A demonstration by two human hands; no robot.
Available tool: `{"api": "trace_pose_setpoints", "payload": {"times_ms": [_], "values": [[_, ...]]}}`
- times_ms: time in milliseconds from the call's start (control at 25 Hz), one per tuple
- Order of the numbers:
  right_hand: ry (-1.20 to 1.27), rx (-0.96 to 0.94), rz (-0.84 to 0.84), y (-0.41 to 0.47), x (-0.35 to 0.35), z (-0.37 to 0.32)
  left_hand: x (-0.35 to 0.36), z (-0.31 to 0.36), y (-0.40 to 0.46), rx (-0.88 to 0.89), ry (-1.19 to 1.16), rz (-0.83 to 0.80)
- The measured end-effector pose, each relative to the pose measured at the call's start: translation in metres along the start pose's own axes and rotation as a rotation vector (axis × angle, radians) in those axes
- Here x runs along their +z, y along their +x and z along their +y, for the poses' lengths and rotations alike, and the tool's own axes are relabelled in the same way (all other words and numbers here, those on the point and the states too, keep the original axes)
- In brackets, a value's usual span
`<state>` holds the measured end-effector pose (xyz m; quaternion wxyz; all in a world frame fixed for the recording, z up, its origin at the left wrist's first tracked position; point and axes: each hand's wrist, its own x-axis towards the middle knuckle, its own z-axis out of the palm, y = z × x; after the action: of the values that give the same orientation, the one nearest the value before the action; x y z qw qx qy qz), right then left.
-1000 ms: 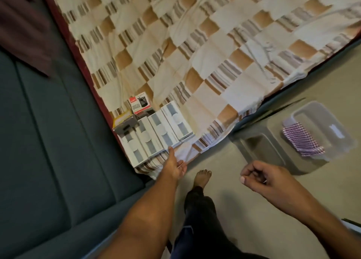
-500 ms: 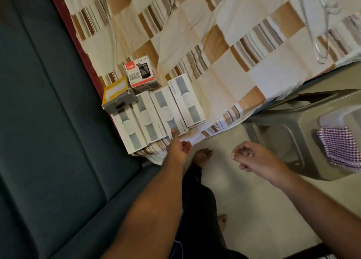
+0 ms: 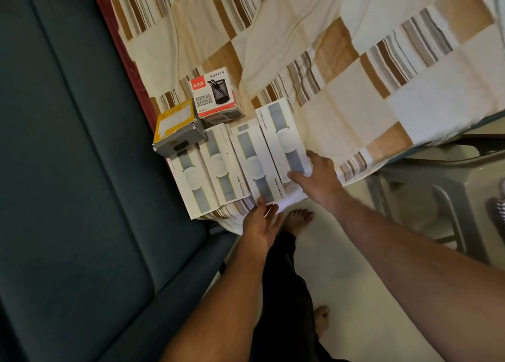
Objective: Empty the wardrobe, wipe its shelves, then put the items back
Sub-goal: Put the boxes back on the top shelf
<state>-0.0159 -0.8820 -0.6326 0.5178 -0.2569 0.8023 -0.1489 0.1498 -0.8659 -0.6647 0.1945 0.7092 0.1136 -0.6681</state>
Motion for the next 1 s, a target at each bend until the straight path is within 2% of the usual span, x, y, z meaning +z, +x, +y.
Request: {"api": "trace_pose_setpoints", "payload": {"times_ms": [120,200,280,400,480,640,760,1000], "values": [[0.005,0.018,0.138,-0.003,0.013,-0.006,-0.002,0.001,0.002,-0.002,0.018,-0.01],[0.09,0.051,0.157,-0.004,0.014,-0.006,-0.003,0.002,0.001,-0.001,0.017,-0.013],[0.14,0.071,0.146,-0.004,0.013,-0.006,-0.006,0.003,-0.004,0.008,0.026,-0.016],[0.184,0.104,0.039,-0.008,-0.003,-0.003,-0.01,0.005,-0.019,0.076,0.098,-0.065],[0.318,0.092,-0.037,-0.024,-0.023,0.003,-0.01,0.005,-0.037,0.168,0.189,-0.115],[0.668,0.104,-0.05,-0.089,-0.074,0.038,-0.008,0.01,-0.079,0.295,0.433,-0.315],[0.947,0.122,0.024,-0.156,-0.112,0.073,0.013,0.009,-0.109,0.362,0.622,-0.457],[1.285,0.11,0.406,-0.314,-0.142,0.154,0.072,-0.067,-0.189,0.315,1.013,-0.831]]}}
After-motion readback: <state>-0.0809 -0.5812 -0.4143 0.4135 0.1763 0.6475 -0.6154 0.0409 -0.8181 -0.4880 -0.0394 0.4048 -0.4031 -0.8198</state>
